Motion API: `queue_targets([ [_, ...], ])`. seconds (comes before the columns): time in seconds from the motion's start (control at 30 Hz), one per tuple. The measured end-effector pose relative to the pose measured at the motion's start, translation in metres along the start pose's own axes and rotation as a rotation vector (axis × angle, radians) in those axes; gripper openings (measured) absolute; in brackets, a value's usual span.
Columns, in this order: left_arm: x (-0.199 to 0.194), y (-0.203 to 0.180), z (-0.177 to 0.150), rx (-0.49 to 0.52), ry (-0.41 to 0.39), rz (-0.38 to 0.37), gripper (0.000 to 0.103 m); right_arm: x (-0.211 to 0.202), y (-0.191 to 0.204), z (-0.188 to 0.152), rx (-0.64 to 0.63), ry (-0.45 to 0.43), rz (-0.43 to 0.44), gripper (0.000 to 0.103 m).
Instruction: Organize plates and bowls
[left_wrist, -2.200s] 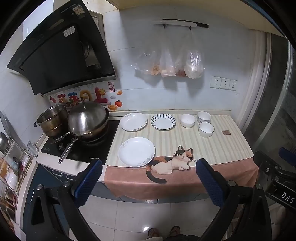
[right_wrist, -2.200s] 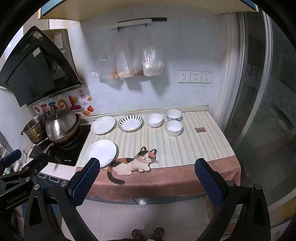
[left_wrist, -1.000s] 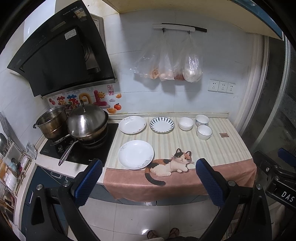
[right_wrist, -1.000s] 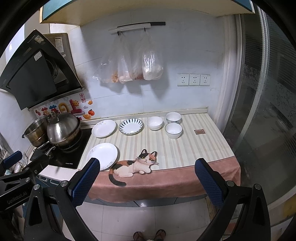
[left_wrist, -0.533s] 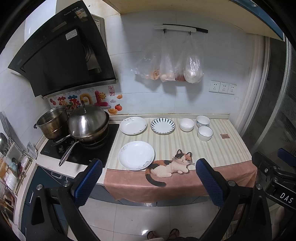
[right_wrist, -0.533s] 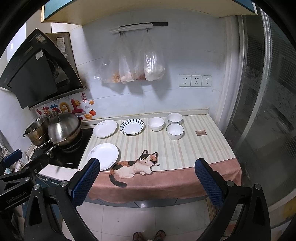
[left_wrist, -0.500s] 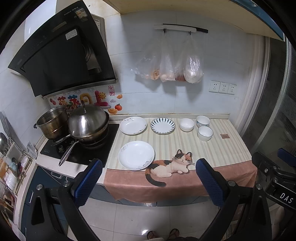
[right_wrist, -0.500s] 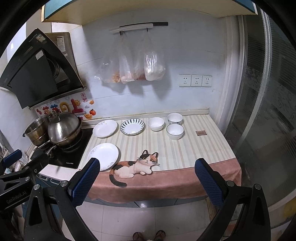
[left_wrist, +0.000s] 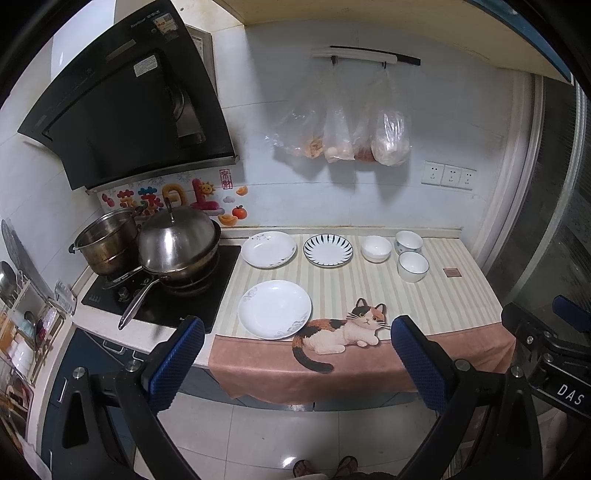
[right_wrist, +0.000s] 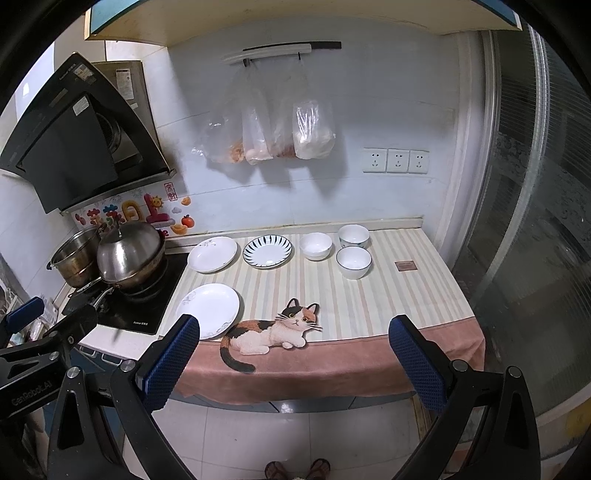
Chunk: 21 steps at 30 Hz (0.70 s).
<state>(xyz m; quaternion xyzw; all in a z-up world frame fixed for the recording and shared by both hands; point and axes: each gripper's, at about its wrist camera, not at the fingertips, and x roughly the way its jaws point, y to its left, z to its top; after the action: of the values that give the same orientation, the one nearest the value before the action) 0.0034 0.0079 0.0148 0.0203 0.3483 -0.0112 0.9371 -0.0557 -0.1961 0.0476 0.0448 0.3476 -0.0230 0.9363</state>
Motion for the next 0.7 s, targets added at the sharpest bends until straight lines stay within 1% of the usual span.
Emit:
queue_targets([
  [0.43, 0.007, 0.004, -0.003, -0.005, 0.001, 0.0, 0.103, 0.001, 0.001, -0.001, 0.001, -0.002, -0.001, 0.103],
  [0.7, 0.011, 0.007, 0.0, -0.003, -0.001, 0.001, 0.103, 0.01, 0.009, 0.003, -0.004, -0.008, -0.002, 0.103],
])
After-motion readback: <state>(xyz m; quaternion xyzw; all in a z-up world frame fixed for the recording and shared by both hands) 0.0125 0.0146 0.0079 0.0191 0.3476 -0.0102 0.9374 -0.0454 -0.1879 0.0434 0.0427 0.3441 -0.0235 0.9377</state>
